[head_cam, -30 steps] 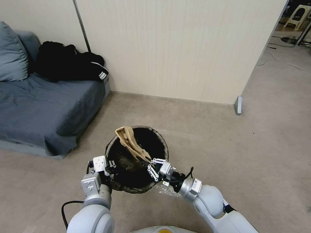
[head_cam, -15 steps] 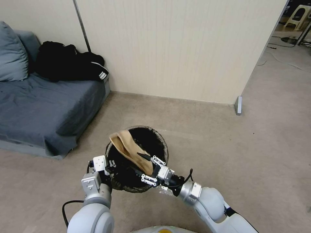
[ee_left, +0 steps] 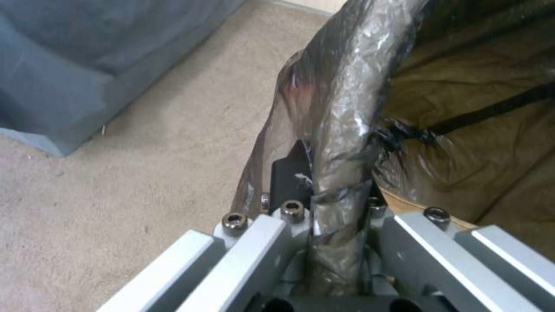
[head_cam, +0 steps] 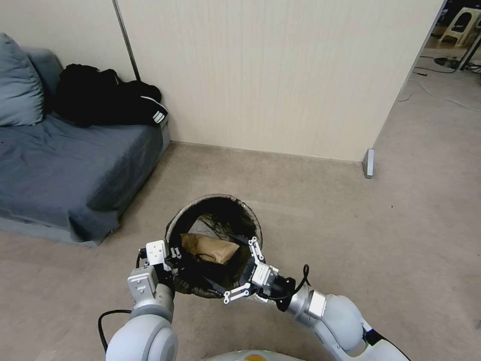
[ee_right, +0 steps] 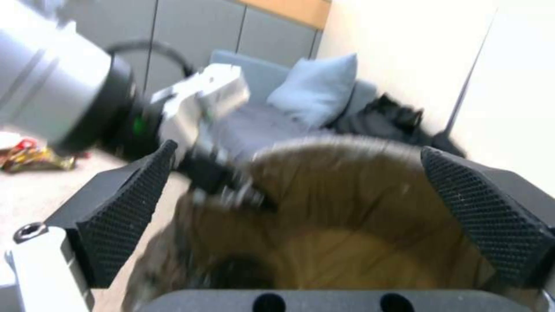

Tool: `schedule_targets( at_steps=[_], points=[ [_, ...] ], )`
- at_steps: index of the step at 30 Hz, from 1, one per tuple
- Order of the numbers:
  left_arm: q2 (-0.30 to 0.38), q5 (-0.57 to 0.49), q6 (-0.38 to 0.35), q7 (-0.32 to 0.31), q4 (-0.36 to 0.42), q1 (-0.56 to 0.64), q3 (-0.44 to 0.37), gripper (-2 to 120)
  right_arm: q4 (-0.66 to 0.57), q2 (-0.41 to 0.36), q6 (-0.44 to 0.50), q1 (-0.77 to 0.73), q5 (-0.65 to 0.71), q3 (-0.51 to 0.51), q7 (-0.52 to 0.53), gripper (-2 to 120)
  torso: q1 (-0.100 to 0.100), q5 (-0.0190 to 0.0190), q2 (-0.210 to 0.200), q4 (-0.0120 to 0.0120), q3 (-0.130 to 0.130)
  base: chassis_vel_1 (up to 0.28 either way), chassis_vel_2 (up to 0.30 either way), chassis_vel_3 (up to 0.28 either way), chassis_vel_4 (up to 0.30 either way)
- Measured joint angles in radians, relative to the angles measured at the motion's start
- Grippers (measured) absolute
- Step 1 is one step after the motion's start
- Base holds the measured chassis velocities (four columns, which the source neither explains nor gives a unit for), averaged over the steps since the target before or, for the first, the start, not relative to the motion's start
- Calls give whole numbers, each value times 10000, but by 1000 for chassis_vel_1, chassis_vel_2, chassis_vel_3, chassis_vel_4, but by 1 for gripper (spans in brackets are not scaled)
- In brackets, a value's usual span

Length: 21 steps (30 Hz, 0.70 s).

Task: Pick up the trash bin, then pick up the garbage from the floor and place it into the trash bin.

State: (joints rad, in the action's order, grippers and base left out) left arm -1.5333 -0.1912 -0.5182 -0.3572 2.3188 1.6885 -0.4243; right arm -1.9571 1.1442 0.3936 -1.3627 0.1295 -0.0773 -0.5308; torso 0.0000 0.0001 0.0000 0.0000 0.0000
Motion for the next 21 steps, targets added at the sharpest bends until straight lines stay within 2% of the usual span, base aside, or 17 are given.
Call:
schedule_targets(
  at_steps=[3, 6, 7, 11, 12, 15, 21],
  points=[
    [27, 1, 12, -1, -8, 6, -3, 0, -555, 154, 18, -171, -16, -277, 128, 100, 0, -1, 0, -1, 0, 0, 0, 0, 0],
    [109, 5, 39, -9, -87, 0, -83, 0, -1714, 588, -119, -559, -165, -862, 1028, 100, 0, -2, 0, 0, 0, 0, 0, 0, 0],
    [109, 5, 39, -9, -87, 0, -83, 0, -1714, 588, -119, -559, -165, -862, 1028, 100, 0, -2, 0, 0, 0, 0, 0, 0, 0],
    [272, -7, 52, -10, -143, -31, -202, 0, -3005, 1563, -340, -1801, -773, -1517, 2854, 100, 0, -1, 0, -1, 0, 0, 0, 0, 0],
    [272, -7, 52, -10, -143, -31, -202, 0, -3005, 1563, -340, -1801, -773, -1517, 2854, 100, 0, -1, 0, -1, 0, 0, 0, 0, 0],
    [414, -60, 77, -6, -215, -54, -364, 0, -3344, 2165, -243, -3170, -1496, -1570, 3705, 100, -1, -3, 1, -3, -1, 0, 0, 0, 0],
    [492, -176, 79, 3, -227, -148, -522, 0, -3327, 2848, 111, -4269, -2613, -1716, 4582, 100, 0, -3, 0, -1, -1, 0, 0, 0, 0]
  ],
)
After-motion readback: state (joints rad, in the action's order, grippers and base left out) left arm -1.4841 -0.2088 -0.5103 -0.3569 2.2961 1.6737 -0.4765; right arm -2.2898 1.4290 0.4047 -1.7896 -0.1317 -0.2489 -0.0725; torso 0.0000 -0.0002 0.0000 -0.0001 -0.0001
